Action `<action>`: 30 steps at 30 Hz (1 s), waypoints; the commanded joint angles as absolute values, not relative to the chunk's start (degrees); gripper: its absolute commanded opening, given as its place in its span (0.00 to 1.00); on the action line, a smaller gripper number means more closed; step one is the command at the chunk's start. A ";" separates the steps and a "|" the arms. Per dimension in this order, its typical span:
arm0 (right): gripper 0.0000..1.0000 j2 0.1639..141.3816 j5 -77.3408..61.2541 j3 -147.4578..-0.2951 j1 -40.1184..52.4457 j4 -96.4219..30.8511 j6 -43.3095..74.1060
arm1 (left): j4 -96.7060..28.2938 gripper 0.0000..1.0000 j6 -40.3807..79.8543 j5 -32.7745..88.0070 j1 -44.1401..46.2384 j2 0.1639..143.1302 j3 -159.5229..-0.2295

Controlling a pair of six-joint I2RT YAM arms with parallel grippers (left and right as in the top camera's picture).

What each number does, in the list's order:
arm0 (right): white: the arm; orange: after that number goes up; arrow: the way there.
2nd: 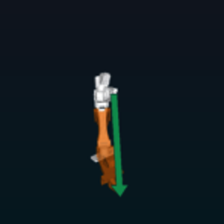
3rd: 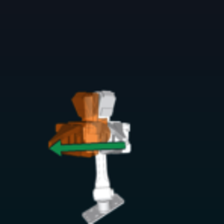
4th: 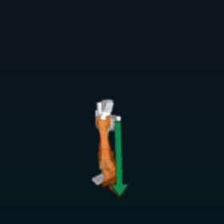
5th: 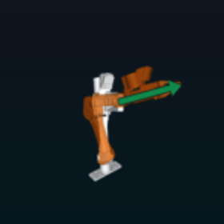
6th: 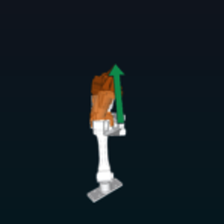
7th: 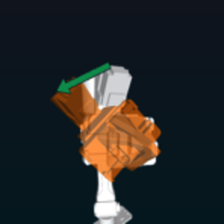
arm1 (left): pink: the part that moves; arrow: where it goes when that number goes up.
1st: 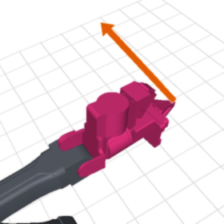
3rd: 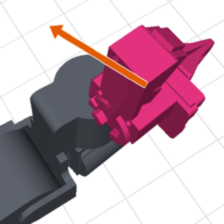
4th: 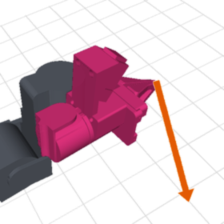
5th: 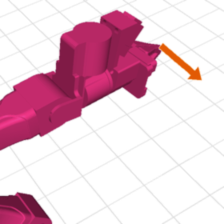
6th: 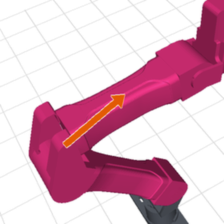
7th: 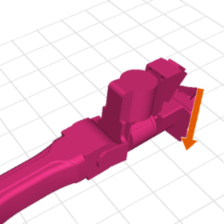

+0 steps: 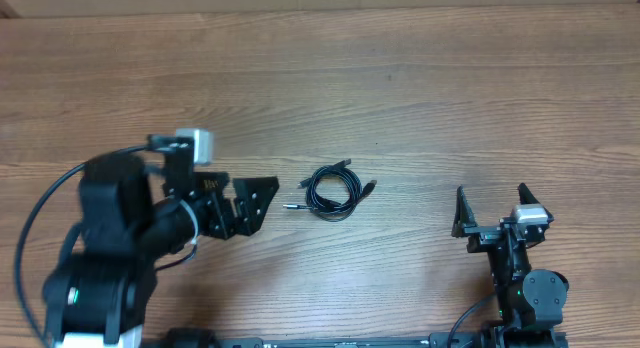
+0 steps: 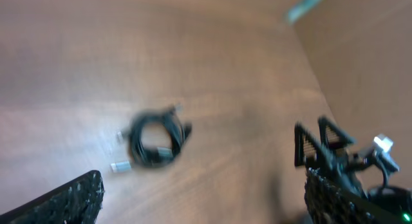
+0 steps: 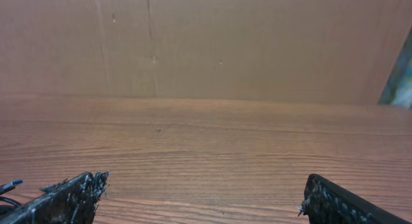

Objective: Untangle cables
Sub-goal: 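Reach the left gripper forward and grasp the black cable bundle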

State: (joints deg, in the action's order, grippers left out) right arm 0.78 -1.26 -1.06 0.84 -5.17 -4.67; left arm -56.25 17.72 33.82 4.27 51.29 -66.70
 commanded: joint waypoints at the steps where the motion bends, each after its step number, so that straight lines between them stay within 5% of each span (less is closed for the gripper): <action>1: 1.00 0.16 -1.13 -0.47 1.10 -4.84 -4.34 | -59.81 1.00 16.29 36.18 6.24 56.36 -68.66; 9: 1.00 0.16 -1.13 -0.49 1.10 -4.84 -4.34 | -74.96 1.00 17.39 11.16 17.41 70.89 -82.85; 14: 1.00 0.16 -1.13 -0.49 1.10 -4.84 -4.34 | -71.90 1.00 17.34 1.61 23.09 78.72 -84.05; 25: 1.00 0.16 -1.13 -0.49 1.10 -4.84 -4.34 | -68.55 1.00 16.47 11.79 23.70 97.71 -84.05; 30: 1.00 0.16 -1.13 -0.49 1.10 -4.84 -4.34 | -66.76 0.84 10.46 17.69 23.70 105.56 -84.05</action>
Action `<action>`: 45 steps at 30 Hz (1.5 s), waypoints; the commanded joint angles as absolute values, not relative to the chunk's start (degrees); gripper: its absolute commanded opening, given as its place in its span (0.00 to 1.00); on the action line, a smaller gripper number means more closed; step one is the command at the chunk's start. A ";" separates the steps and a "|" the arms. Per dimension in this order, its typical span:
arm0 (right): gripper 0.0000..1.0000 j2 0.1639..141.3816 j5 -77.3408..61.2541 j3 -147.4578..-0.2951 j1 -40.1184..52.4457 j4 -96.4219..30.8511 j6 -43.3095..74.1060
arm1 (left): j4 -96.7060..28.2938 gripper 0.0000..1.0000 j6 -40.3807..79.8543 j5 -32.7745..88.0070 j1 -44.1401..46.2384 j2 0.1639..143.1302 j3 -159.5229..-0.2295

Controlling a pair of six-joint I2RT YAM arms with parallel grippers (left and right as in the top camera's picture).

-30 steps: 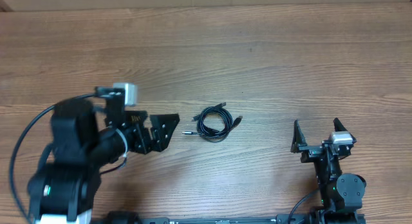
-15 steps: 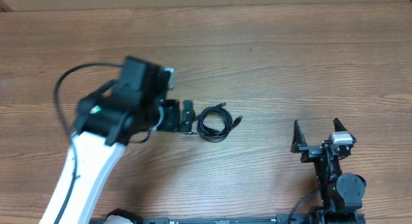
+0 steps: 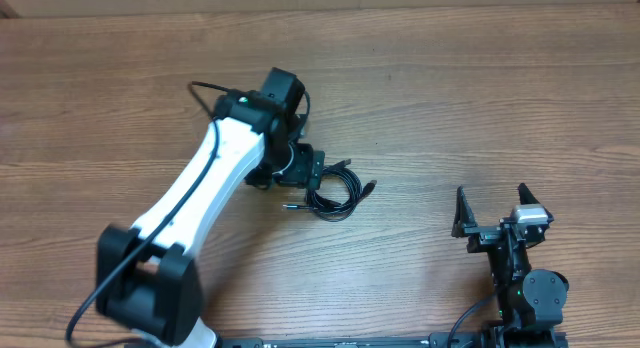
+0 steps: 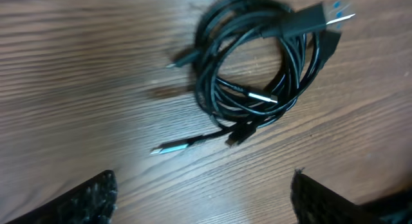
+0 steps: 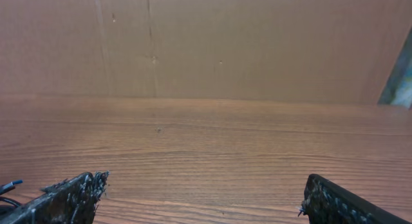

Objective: Untangle cables
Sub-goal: 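Reach the left gripper forward and grasp the black cable bundle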

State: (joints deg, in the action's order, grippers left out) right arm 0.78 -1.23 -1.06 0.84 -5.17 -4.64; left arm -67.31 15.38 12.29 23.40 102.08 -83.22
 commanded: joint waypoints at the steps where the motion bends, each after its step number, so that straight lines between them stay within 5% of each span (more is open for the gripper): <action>1: 1.00 0.16 -1.13 -0.49 1.10 -4.84 -4.34 | -66.32 0.84 10.26 17.65 23.70 106.89 -84.05; 22: 1.00 0.16 -1.13 -0.49 1.10 -4.84 -4.34 | -60.88 0.45 22.09 12.47 25.15 116.14 -84.03; 38: 1.00 0.16 -1.13 -0.49 1.10 -4.84 -4.34 | -59.29 0.42 28.80 5.54 27.51 116.16 -82.19; 45: 1.00 0.16 -1.13 -0.49 1.10 -4.84 -4.34 | -59.27 0.32 28.75 5.54 27.51 116.16 -82.19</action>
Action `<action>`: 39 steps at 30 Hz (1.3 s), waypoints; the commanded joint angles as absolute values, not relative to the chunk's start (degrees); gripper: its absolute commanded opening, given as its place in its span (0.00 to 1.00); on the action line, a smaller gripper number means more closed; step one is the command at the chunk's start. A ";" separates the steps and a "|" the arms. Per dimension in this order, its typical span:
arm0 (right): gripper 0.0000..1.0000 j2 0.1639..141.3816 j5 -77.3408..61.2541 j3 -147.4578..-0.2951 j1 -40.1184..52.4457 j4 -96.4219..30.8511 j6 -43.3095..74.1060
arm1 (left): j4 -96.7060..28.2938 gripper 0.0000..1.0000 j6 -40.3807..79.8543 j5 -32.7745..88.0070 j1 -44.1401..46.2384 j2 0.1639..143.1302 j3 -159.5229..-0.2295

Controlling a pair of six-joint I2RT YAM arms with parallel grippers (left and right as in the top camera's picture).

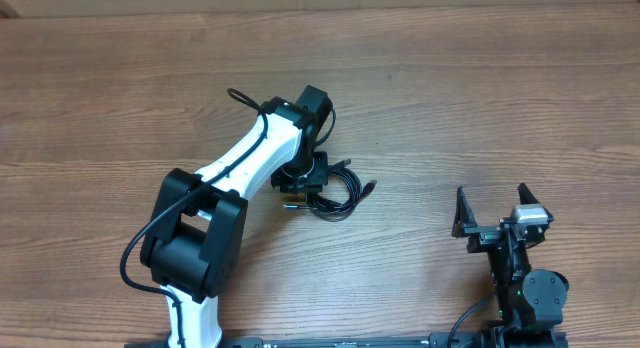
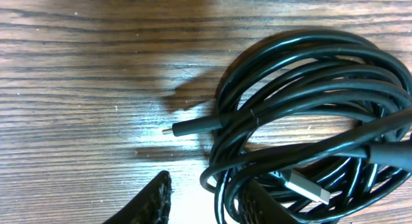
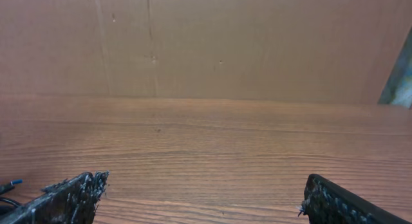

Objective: Untangle cables
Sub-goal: 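Reach the left gripper forward and grasp the black cable bundle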

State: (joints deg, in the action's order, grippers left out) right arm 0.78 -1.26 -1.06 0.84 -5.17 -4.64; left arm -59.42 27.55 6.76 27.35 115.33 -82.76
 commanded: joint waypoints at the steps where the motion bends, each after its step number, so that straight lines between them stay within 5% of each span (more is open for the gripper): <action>1: 1.00 0.16 -1.13 -0.49 1.10 -4.84 -4.34 | -59.27 0.31 28.75 5.54 27.51 116.16 -82.19; 5: 1.00 0.16 -1.13 -0.49 1.10 -4.84 -4.34 | -59.24 0.25 28.75 5.54 27.53 116.16 -82.19; 11: 1.00 0.16 -1.13 -0.49 1.10 -4.84 -4.34 | -57.69 0.41 28.73 6.17 27.57 116.16 -82.17; 17: 1.00 0.16 -1.13 -0.49 1.10 -4.84 -4.34 | -57.41 0.24 28.73 5.98 27.68 116.16 -82.17; 25: 1.00 0.16 -1.13 -0.49 1.10 -4.84 -4.34 | -57.04 0.21 28.73 5.96 27.83 116.16 -82.17; 28: 1.00 0.16 -1.13 -0.49 1.10 -4.84 -4.34 | -57.06 0.04 28.67 5.98 27.83 116.16 -82.17; 39: 1.00 0.16 -1.13 -0.49 1.10 -4.84 -4.34 | -67.92 0.04 27.68 7.49 27.35 116.07 -93.23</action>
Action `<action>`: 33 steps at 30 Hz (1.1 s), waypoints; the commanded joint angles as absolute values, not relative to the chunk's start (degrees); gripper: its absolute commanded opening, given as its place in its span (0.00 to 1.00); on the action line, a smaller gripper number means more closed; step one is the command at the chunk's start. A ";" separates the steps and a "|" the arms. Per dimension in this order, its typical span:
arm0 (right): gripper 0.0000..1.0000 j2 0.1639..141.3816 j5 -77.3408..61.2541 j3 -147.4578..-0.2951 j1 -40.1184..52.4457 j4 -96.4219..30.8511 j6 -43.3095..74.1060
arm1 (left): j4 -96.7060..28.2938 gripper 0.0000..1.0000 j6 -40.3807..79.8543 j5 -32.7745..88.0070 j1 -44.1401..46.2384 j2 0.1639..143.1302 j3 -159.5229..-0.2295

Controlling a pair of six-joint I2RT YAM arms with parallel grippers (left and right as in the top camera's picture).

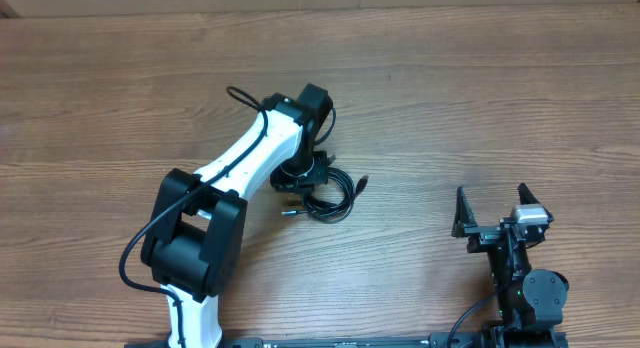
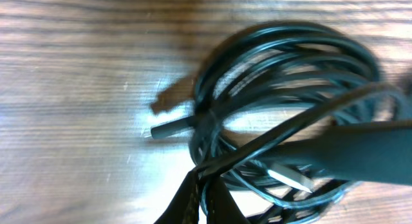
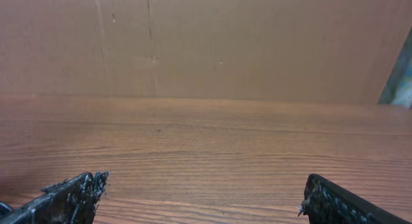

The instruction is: Untangle cables

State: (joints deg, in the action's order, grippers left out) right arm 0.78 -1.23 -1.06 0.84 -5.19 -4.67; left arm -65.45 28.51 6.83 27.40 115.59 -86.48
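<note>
A coil of tangled black cables (image 1: 334, 193) lies near the middle of the wooden table (image 1: 480, 108), with a plug end poking out to its right and another at its lower left. My left gripper (image 1: 305, 180) sits on the coil's left edge; in the left wrist view its fingers (image 2: 205, 201) are shut on a strand of the cable (image 2: 283, 130), and a metal plug (image 2: 168, 128) sticks out left of the coil. My right gripper (image 1: 490, 210) rests open near the front right, away from the cables (image 3: 203, 192).
The table's far edge meets a brown cardboard wall (image 3: 212, 44). My left arm (image 1: 240, 158) stretches from the front left across to the coil. Bare wood lies between the coil and my right gripper.
My left gripper's fingers, a little apart around the coil's left edge then, are now shut on a strand. The coil has shifted slightly. The right arm is unmoved.
My left gripper was open at the left, short of the coil. Then it hung open just above the coil. Then it was down at the coil's left edge with strands between its fingers, and now it pinches a strand. My right gripper stayed open throughout.
</note>
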 commanded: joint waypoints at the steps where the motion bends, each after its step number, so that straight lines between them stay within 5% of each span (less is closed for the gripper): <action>1: 1.00 0.16 -1.13 -0.49 1.10 -4.84 -4.34 | -69.82 0.04 27.40 7.49 27.35 116.05 -95.66; 11: 1.00 0.16 -1.13 -0.49 1.10 -4.84 -4.34 | -89.43 0.04 27.18 7.53 27.35 116.01 -122.13; 24: 1.00 0.16 -3.05 -0.47 1.13 -3.20 -4.34 | -89.95 0.04 23.29 12.97 27.40 115.72 -131.83; 33: 1.00 0.16 -50.13 -0.47 1.13 0.84 -4.32 | -90.48 0.04 22.70 10.96 27.40 115.72 -131.76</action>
State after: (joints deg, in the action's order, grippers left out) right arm 0.73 -27.09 -1.06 0.84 -2.11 -4.49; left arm -90.28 23.81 11.31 27.40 116.16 -130.17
